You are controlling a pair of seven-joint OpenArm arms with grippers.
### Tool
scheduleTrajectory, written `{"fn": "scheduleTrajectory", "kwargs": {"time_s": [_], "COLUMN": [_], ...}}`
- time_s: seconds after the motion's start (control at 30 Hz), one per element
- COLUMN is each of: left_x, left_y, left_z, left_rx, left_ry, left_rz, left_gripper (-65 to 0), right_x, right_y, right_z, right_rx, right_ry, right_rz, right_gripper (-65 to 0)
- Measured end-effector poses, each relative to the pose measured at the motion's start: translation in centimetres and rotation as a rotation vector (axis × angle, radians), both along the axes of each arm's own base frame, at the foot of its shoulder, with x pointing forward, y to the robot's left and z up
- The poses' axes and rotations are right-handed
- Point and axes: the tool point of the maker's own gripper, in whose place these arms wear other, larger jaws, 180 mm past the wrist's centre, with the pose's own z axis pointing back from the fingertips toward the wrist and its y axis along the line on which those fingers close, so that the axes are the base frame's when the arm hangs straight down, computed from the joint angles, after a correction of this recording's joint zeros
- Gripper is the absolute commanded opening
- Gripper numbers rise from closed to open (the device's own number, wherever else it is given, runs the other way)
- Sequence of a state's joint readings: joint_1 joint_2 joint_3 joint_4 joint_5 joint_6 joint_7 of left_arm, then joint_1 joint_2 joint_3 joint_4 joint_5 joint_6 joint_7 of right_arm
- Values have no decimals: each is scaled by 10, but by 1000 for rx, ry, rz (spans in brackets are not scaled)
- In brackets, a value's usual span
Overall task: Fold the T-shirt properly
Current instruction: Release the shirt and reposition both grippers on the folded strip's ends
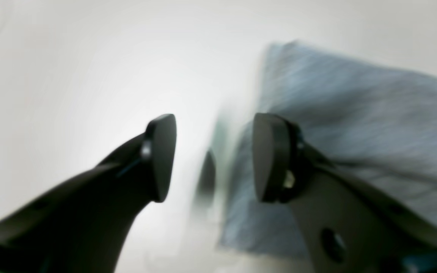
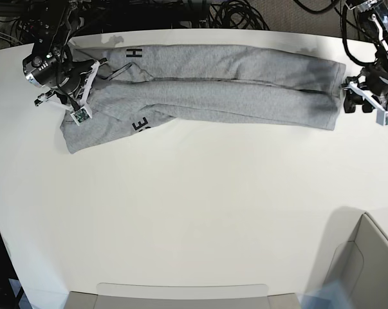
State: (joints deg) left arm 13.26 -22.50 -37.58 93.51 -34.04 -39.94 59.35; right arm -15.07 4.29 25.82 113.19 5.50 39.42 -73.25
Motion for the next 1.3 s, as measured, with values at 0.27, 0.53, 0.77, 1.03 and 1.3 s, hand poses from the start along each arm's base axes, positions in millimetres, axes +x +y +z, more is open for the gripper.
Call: {"fn": "scheduleTrajectory", "kwargs": {"time_s": [0.27,0.53,0.77,1.03,1.3], "left_x": [-2,-15,-22,-5,3], "left_y": [-6,-1,-2,-35,-39], "left_z": [-8,-36,-50,-57,-57], "left_rx": [-17,-83,-123,-144,-144], "left_ry": [52,123,150,169,165], "left_rz": [-10,34,58,-49,-61], "left_gripper": [-199,-196,-196,-196,-197], "right_x": [0,0,0,0,0], "right_y": [8,8,8,8,7], "right_z": [-2,-2,-2,-2,-2], "right_rx": [4,6,7,6,4], "right_ry": [7,6,6,6,7], "right_rz": [27,28,28,28,29], "right_gripper": [-650,-650,-650,-650,-650]}}
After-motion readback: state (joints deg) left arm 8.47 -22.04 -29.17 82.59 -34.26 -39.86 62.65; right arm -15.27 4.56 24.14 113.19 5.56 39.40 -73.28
